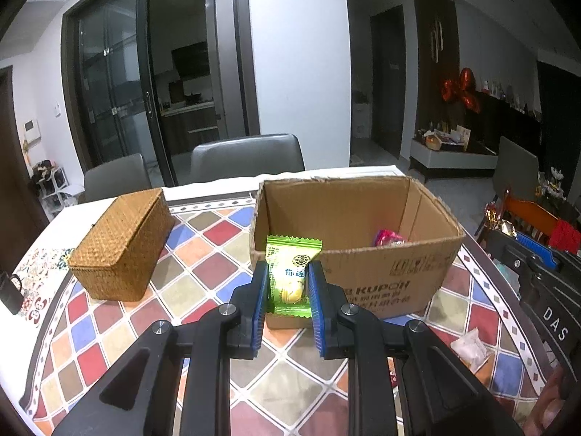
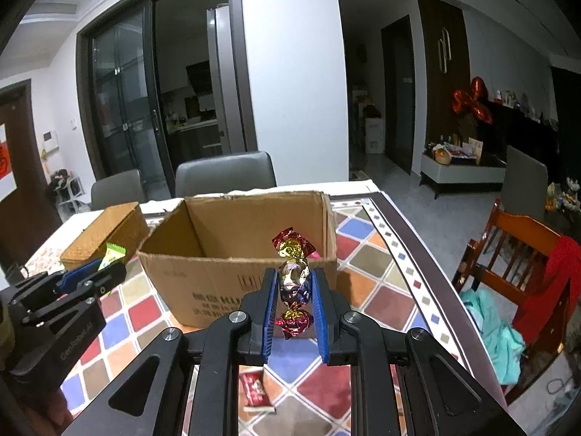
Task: Organize snacks
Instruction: 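Lift the green candy and gold-red candy toward the cardboard box with both tools, then lower both candies into the box and open both tools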
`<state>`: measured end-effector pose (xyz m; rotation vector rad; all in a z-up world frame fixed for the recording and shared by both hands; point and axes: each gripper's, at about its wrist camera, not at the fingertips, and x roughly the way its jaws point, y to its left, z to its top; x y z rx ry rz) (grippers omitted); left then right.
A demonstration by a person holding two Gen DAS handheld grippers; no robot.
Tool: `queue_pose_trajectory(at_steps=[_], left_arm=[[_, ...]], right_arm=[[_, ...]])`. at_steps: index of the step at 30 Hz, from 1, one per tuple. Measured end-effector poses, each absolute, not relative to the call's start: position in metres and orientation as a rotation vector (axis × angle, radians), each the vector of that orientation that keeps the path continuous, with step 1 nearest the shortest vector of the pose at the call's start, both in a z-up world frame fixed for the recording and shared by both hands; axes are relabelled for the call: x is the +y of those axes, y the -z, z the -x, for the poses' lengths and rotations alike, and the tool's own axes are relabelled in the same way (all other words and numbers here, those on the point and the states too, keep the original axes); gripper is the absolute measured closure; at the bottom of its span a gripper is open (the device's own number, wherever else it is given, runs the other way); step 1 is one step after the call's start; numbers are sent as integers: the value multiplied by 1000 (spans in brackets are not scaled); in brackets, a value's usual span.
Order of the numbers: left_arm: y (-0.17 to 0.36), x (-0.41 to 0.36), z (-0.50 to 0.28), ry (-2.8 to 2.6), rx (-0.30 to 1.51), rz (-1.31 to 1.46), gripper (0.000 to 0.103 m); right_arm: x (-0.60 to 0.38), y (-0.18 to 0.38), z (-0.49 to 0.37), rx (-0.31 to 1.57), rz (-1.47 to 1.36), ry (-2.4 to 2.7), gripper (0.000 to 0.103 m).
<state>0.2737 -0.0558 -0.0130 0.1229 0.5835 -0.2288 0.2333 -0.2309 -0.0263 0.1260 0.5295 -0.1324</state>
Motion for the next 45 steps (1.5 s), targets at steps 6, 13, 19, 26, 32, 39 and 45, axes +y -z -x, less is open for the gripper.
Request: queue_pose_trajectory(at_steps=[6, 13, 19, 26, 32, 39, 45], left_arm=[[6, -56, -283, 222, 572, -114, 80], [-1, -60, -301, 224, 569, -112, 80], [-3, -64, -317, 226, 566, -115, 80], [-2, -69, -334, 230, 571, -119, 80], [4, -75, -351, 240, 584, -124, 80], [14, -81, -371, 246, 607, -128, 80], [26, -83, -383, 244, 634, -130, 80]], right_arm=[[-230, 17, -244, 506, -120, 115, 83], [-227, 11, -264, 506, -119, 85, 83], [-224, 8, -279, 501, -112, 68, 83], [-226, 7, -297, 507, -109, 63, 83], [-229, 13, -315, 539, -97, 48, 83], [-231, 22, -337, 570, -94, 41, 83], [-233, 32, -351, 595, -93, 39, 83]])
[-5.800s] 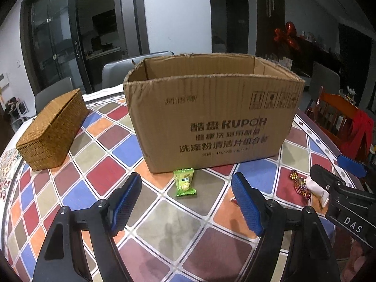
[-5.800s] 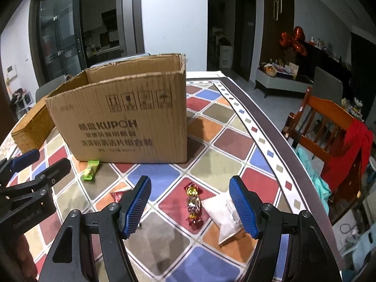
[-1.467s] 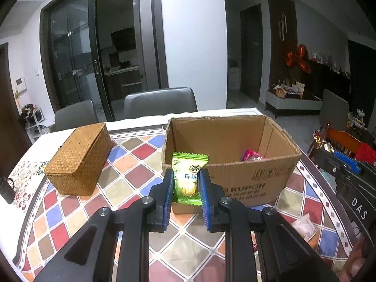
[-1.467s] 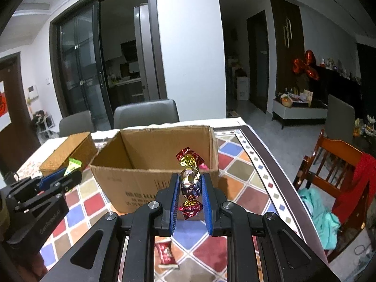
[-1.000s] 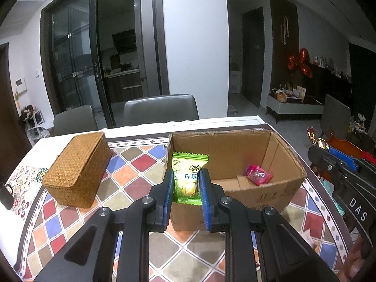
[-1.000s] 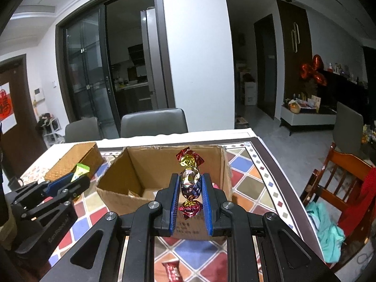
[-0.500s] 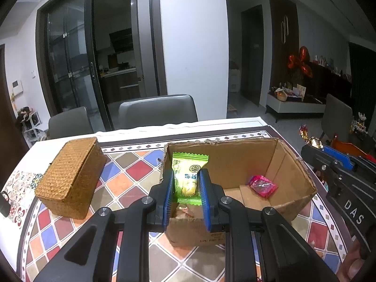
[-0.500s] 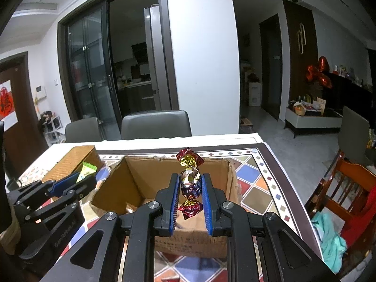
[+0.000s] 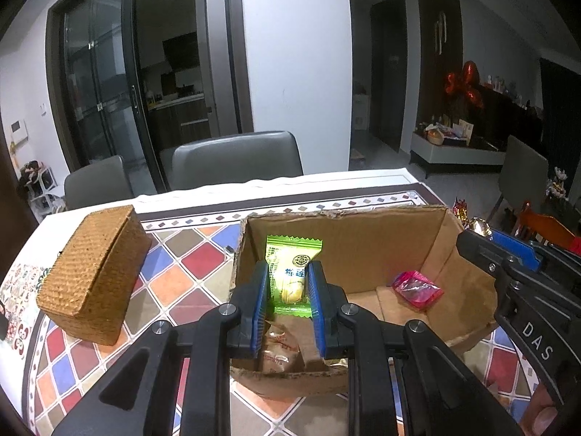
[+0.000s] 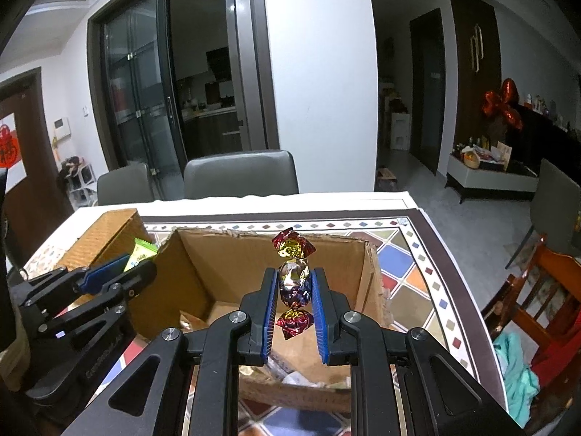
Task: Organize snacks
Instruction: 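Lower both candies into the box and open both tools, then withdraw both tools from the box toward the red bar and white packet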
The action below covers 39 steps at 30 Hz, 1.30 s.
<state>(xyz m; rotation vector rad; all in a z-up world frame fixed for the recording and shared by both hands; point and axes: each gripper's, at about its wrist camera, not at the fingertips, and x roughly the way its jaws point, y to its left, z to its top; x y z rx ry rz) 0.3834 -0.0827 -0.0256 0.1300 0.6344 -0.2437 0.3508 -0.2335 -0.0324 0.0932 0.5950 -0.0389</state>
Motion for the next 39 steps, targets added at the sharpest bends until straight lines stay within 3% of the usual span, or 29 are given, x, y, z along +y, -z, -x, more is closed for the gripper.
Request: queue_pose_trajectory(at_steps=[7, 9, 10, 11, 12, 21, 39], left_arm=[[35, -87, -391, 255, 666, -131, 76], [33, -87, -390, 253, 662, -126, 52], [32, -87, -388, 240, 650, -128, 47], [31, -86, -387, 232, 641, -129, 42], [30, -86, -386, 231, 637, -131, 42], [21, -81, -376, 216, 625, -116, 38], [-7, -81, -327, 220, 565, -115, 32]], right_arm=[[-235, 43, -362, 626, -79, 36, 83], [-234, 43, -365, 625, -64, 48, 77], [-234, 43, -365, 626, -62, 50, 72], [-234, 44, -364, 622, -64, 57, 59], [-236, 43, -363, 615, -67, 66, 51], [-245, 35, -354, 591, -82, 115, 34], [-250, 3, -302, 528, -84, 145, 34]])
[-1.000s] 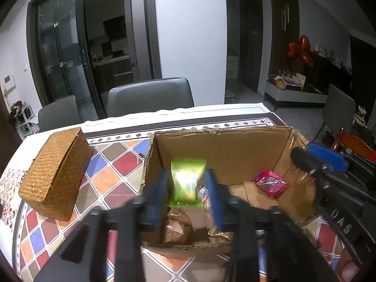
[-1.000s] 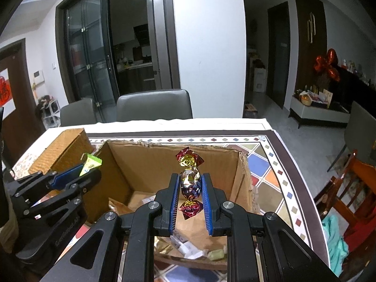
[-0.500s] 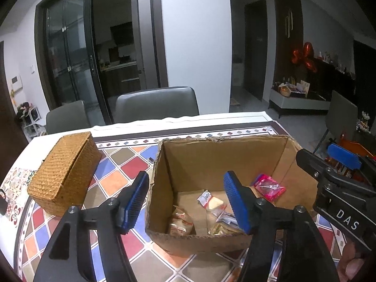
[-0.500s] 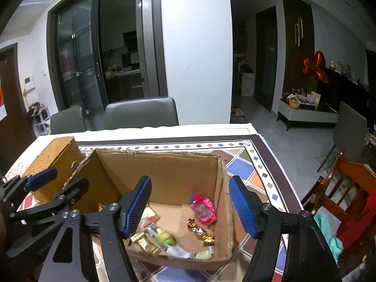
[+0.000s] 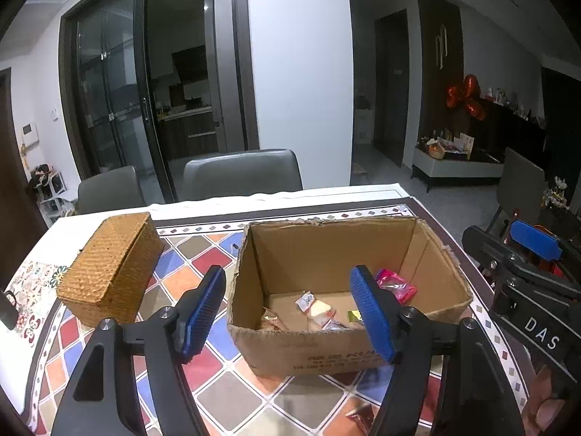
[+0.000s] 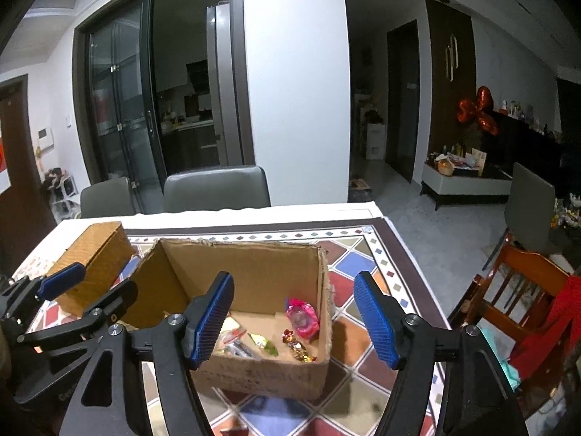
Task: Organize snacks
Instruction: 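Withdraw both tools from the box toward the red bar and white packet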
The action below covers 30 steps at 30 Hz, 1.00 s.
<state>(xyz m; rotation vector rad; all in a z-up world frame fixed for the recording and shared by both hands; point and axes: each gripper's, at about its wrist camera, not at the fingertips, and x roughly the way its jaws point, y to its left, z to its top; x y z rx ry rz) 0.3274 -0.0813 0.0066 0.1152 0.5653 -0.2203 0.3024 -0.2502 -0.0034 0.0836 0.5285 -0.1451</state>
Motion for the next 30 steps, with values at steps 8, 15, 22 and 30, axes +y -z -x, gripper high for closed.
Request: queue_pose_trajectory(at_steps=[8, 15, 22, 30], left_arm=[[-15, -79, -304, 212, 535, -114, 24], [-16, -86, -286, 220, 528, -118, 18], [-12, -98, -271, 237, 532, -118, 14], [-10, -111, -260, 230, 529, -115, 10]], right_arm=[[-250, -7, -278, 507, -85, 161, 30], [-252, -10, -258, 493, -78, 180, 29], [-267, -10, -235, 479, -82, 225, 22], [-283, -4, -219, 488, -87, 251, 22]])
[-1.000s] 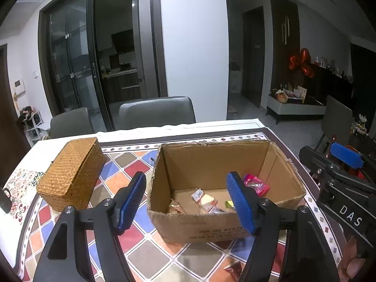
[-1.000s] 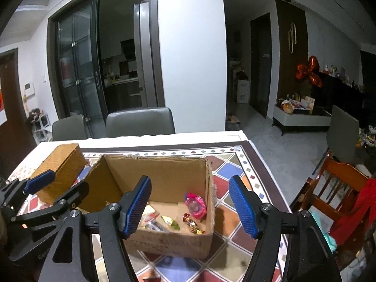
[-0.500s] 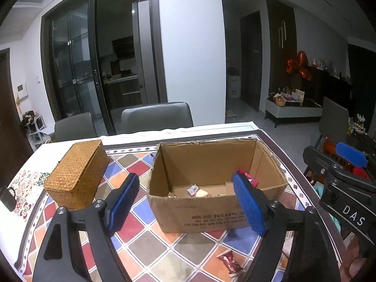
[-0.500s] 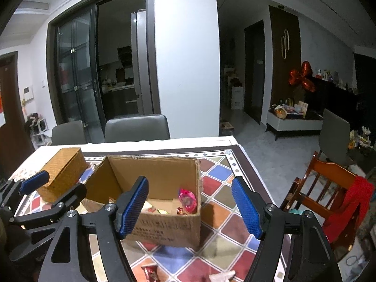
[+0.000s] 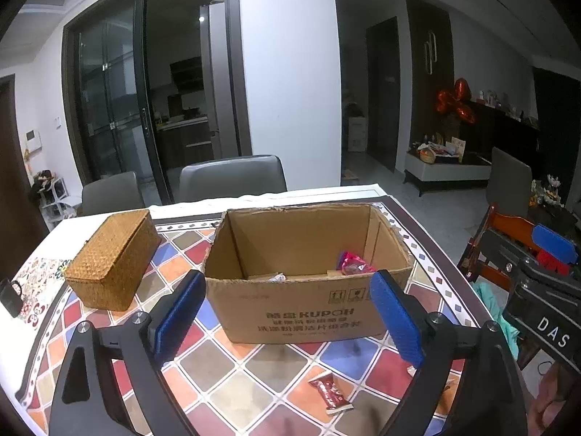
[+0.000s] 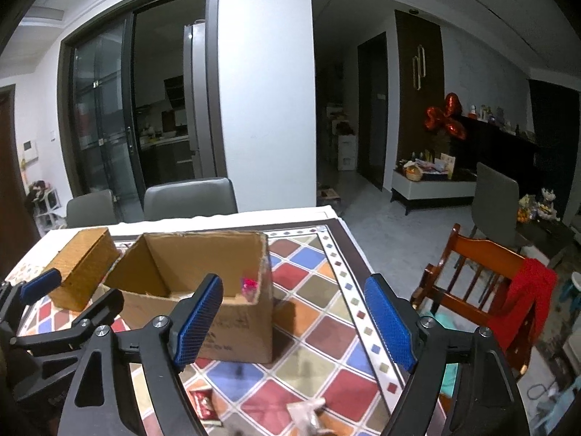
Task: Organize snacks
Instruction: 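Withdraw both tools from the box toward the red bar and white packet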
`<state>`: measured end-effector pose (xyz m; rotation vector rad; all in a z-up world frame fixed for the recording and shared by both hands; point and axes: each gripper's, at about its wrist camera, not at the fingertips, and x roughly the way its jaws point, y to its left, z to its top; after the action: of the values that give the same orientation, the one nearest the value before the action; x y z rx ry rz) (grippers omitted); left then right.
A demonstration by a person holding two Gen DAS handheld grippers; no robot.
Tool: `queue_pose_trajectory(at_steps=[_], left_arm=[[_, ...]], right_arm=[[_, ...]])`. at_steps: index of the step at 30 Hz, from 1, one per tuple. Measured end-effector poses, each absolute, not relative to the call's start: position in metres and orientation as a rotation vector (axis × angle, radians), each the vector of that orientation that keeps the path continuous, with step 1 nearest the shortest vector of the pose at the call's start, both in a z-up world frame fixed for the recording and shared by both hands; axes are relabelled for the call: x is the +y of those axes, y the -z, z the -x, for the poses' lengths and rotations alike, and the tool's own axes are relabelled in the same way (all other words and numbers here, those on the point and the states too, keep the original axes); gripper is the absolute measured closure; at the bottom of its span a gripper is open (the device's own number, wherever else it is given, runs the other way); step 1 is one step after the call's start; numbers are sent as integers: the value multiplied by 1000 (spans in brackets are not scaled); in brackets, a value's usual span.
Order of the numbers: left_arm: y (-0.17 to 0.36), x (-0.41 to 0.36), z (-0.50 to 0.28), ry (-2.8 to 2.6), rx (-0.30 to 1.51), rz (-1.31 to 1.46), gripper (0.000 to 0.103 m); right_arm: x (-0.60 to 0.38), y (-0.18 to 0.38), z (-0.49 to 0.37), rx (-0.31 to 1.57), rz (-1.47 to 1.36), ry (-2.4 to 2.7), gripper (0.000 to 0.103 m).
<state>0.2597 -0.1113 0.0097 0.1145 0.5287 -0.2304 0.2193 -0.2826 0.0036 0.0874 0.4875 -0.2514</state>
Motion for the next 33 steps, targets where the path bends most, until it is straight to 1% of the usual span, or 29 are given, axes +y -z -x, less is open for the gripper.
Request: queue_pose_trajectory(at_steps=[9, 24, 33], left_arm=[[10, -118, -247, 226, 548, -109, 10], [68, -119, -237, 185, 649, -137, 10], [91, -120, -236, 168, 699, -144, 10]], right_arm=[[-289, 13, -206, 520, -72, 258, 22], [-286, 68, -197, 634, -56, 232, 22], [-290, 96, -196, 696, -61, 217, 22]])
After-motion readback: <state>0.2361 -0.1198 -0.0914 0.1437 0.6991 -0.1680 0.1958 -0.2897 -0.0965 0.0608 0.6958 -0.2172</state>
